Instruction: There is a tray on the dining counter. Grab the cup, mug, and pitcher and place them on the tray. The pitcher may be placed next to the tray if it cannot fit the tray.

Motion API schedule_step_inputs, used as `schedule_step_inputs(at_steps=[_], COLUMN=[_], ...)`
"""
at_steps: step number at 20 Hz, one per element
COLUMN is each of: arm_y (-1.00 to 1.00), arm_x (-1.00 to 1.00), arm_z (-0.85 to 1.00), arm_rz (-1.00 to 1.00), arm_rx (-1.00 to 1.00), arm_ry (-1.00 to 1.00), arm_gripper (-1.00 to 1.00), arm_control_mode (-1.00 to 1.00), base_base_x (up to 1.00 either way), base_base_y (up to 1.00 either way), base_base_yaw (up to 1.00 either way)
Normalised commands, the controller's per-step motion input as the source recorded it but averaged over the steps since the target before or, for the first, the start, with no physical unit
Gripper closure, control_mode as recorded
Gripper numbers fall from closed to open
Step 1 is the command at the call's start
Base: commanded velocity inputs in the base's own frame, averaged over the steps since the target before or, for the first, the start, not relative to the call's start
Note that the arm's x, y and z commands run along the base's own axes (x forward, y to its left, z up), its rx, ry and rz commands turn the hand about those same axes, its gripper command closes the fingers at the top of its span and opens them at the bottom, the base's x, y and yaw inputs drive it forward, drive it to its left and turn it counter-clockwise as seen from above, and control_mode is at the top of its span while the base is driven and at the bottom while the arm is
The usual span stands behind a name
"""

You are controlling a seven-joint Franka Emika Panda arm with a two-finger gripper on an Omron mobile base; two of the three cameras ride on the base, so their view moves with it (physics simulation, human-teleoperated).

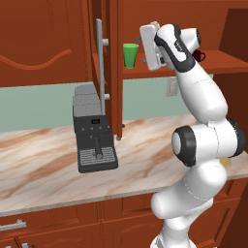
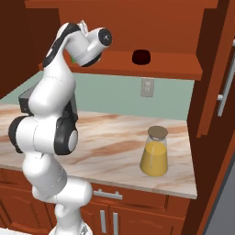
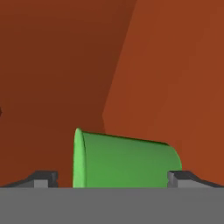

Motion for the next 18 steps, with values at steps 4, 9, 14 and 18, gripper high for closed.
schedule_step_inputs(at_steps=[4, 9, 14, 18], arm_y=[0.11, 0.19, 0.14, 0.08], arm_x=[0.05, 0.0, 0.02, 0.03], arm_z=[0.0, -0.06, -0.09, -0.14], arm_rz=[0.0, 0.0, 0.0, 0.0], arm_rx=[0.0, 0.0, 0.0, 0.0], arm_ry=[0.03, 0.0, 0.0, 0.0], arm_gripper=[-1.0, -1.0, -1.0, -1.0], arm_control_mode=[-1.0, -1.0, -1.0, -1.0], base_base_x=[0.0, 0.0, 0.0, 0.0], base_base_y=[0.0, 0.0, 0.0, 0.0], base_base_yaw=[0.0, 0.0, 0.0, 0.0])
